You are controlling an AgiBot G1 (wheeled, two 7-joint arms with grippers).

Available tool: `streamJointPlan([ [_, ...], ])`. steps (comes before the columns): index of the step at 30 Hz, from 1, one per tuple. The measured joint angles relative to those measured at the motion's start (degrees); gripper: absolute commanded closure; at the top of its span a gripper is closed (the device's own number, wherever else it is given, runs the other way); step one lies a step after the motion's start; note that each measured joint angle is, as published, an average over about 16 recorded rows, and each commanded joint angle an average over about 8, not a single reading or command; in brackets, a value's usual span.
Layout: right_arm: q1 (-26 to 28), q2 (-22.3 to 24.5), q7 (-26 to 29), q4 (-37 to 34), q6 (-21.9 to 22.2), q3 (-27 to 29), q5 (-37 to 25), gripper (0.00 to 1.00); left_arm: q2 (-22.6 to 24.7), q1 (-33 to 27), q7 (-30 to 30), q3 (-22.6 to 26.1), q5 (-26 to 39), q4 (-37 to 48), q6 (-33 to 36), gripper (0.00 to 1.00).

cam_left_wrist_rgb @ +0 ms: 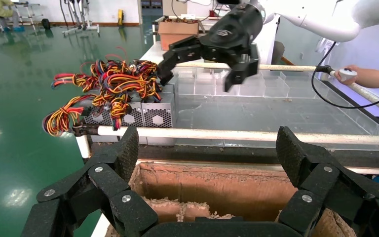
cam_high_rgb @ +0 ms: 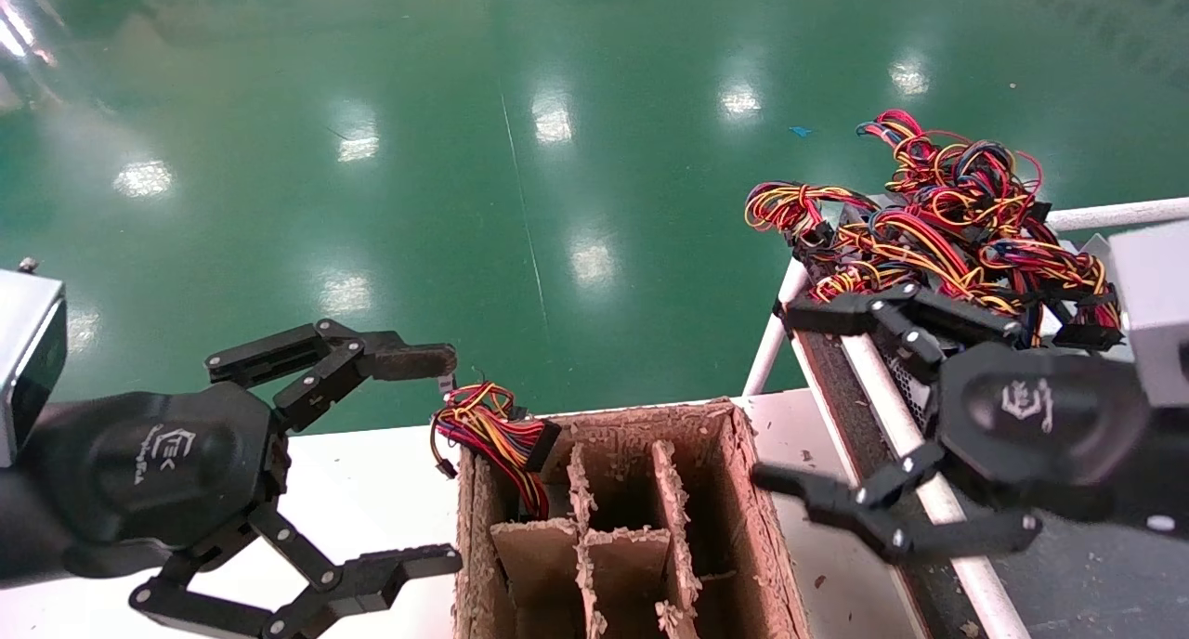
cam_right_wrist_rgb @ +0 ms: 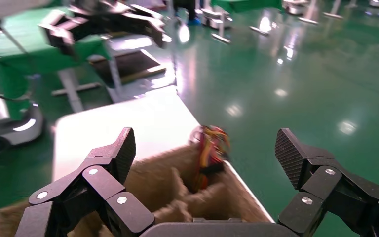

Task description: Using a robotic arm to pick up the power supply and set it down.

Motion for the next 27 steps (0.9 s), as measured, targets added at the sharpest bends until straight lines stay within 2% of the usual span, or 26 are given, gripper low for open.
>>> streamJointPlan([
  [13,-2.52,-2.39,-1.43,2.26,-4.14,0.54,4.15,0.0,-0.01,0.01,0.01,0.0,-0.01,0.01,-0.01,0.0],
  [27,-2.6,-2.43,-1.48,2.29,-4.22,0.58,4.29,0.0,-0.02,0.01,0.01,0.0,-0.01,0.01,-0.03,0.0],
])
